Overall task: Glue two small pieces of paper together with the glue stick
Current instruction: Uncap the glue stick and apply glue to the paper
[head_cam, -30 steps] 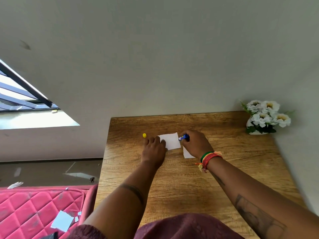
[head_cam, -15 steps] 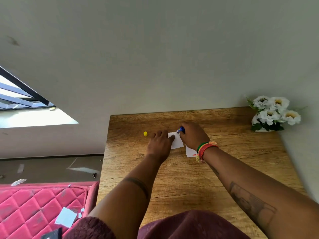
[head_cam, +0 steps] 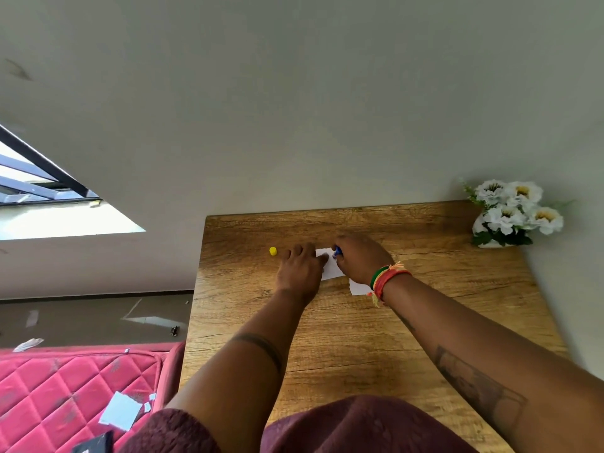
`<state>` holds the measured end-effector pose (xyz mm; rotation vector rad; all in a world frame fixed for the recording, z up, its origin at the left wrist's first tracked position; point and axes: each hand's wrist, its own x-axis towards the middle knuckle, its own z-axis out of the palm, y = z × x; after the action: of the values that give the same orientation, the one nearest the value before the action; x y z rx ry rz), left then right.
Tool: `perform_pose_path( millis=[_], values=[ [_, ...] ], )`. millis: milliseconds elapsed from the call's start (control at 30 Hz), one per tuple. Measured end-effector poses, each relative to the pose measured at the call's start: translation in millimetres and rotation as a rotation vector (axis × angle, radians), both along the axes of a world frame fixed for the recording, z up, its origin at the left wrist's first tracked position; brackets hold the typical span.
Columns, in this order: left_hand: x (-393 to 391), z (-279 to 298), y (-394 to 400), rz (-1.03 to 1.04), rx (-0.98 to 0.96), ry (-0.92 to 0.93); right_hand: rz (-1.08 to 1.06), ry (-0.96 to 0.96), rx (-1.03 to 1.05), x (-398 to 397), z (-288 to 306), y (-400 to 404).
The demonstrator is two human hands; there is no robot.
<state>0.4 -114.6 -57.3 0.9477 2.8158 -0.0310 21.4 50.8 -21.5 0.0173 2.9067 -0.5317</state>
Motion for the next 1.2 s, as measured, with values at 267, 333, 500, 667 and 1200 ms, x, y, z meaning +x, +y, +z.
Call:
perform_pose_path(
  millis=[267,333,500,667,1200],
  values=[
    [0,0,1,0.029,-0.008,-0.022,-0.007,-0.022,0.004,22,5,-2],
    [0,0,1,0.033,-0.014,-0.015,-0.010,-0.039,-0.006,25,7,-2],
    [3,-2,1,0.044,-0.012,-0.002,-0.005,-0.035,-0.014,30,6,0],
    [2,0,1,0.077,-0.034,0.004,-0.148,-0.013,-0.147,27,10,6],
    [5,-7,-25,-0.156,0.058,-0.008,-0.231,-0.013,-0.204,11,4,8]
  ],
)
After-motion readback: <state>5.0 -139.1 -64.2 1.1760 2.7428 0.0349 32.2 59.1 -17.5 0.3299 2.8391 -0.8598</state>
